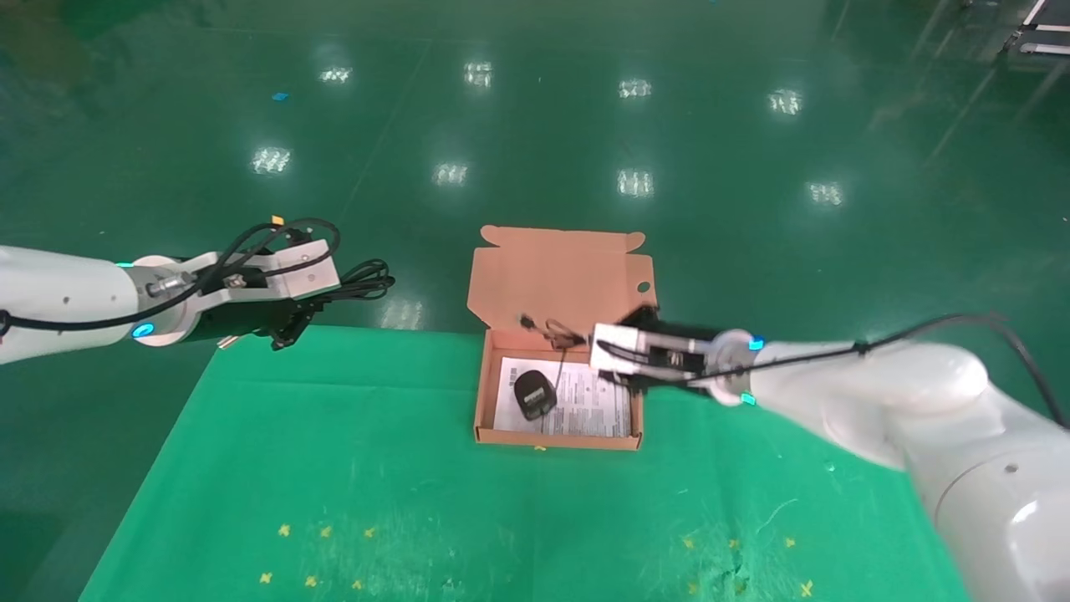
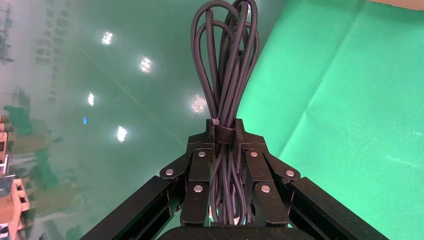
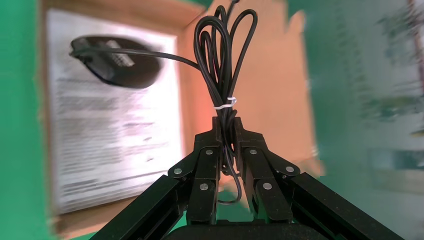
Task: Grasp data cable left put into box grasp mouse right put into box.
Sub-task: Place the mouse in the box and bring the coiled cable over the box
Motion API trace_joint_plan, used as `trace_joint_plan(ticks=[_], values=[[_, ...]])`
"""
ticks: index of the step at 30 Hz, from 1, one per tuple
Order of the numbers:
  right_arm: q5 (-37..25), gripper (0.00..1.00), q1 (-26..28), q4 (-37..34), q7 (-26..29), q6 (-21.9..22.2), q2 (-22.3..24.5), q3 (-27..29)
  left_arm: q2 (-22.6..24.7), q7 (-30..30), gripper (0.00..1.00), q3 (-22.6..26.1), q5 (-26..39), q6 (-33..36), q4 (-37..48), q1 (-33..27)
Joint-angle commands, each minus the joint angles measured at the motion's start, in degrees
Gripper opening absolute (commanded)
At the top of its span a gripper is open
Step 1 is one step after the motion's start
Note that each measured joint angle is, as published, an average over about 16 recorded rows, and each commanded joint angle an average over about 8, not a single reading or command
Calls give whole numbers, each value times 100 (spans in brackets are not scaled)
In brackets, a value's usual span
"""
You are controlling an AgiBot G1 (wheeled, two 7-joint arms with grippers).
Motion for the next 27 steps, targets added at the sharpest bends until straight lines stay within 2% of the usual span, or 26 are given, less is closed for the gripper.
trace_joint_plan(ticks=[1,3,4,10,12,27], values=[[5,0,-82,-43,43,82,-13,-34,0,-1,0,0,1,0,-1,0],[17,3,-142,-19,110,94,-15,-75,0,-1,0,0,1,0,-1,0],[22,8,-166,-2,136,96,-15,-95,0,-2,0,0,1,0,-2,0],[81,81,-247,68,244,94,-18,-147,-1,-1,0,0,0,0,-1,1],[96,99,-261,89,248,93,-7,-152,-2,-1,0,-1,-1,0,-1,2],[129,100,-368,541,402,-78,150,-270,63,18,0,22,-20,-25,19,48]])
